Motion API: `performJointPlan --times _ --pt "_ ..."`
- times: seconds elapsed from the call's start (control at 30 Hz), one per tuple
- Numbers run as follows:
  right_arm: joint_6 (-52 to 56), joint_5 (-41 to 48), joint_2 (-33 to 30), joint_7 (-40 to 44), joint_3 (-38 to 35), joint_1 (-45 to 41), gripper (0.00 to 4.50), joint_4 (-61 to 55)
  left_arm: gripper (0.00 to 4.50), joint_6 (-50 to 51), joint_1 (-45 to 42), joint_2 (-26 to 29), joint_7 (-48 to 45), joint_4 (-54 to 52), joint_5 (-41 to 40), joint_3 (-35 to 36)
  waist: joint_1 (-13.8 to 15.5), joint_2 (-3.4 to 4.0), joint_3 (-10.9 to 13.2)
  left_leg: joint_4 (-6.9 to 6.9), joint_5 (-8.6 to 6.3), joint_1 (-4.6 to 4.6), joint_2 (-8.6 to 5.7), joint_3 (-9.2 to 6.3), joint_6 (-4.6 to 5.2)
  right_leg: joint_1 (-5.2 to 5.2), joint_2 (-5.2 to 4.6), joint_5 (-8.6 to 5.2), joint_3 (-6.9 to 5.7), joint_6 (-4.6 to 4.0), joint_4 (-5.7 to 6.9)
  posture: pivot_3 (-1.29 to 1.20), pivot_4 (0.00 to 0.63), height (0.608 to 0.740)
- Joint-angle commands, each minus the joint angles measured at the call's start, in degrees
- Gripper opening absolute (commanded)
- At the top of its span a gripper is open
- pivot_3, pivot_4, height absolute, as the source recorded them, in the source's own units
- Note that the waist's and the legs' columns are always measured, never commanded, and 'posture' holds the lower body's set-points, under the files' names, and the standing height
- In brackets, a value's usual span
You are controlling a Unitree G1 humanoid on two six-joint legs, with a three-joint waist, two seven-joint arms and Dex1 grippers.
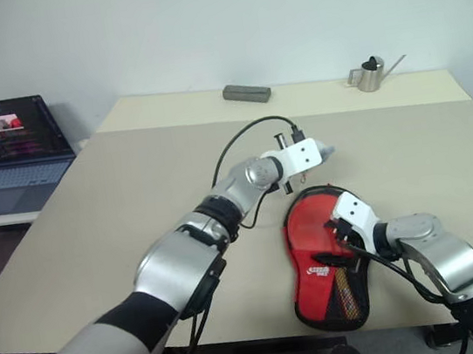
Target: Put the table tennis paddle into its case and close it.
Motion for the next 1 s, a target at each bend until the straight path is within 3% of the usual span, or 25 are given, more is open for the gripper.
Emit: performJointPlan --times 0.03,1.0 --pt "3.9 1.2 -0.1 -0.1 2.3 2.4 4.5 0.4 0.16 0.3 -3.0 -0.3 3.1 -1.3 1.2 -0.5 0.0 0.0 0.0 0.0 0.0 0.0 0.0 0.0 0.0 0.0 0.0 0.0 0.0 0.0 0.0 0.0 0.15 0.74" --pt "10.1 5.4 0.2 -6.2 1.2 6.8 4.5 -7.9 0.16 -1.4 -5.4 -7.2 14.5 -1.2 6.3 -2.8 0.0 -0.01 0.0 -0.01 0.0 -0.03 -0.07 -0.01 0.0 0.0 -0.05 -0.03 0.0 0.05 -0.01 0.0 0.15 0.74"
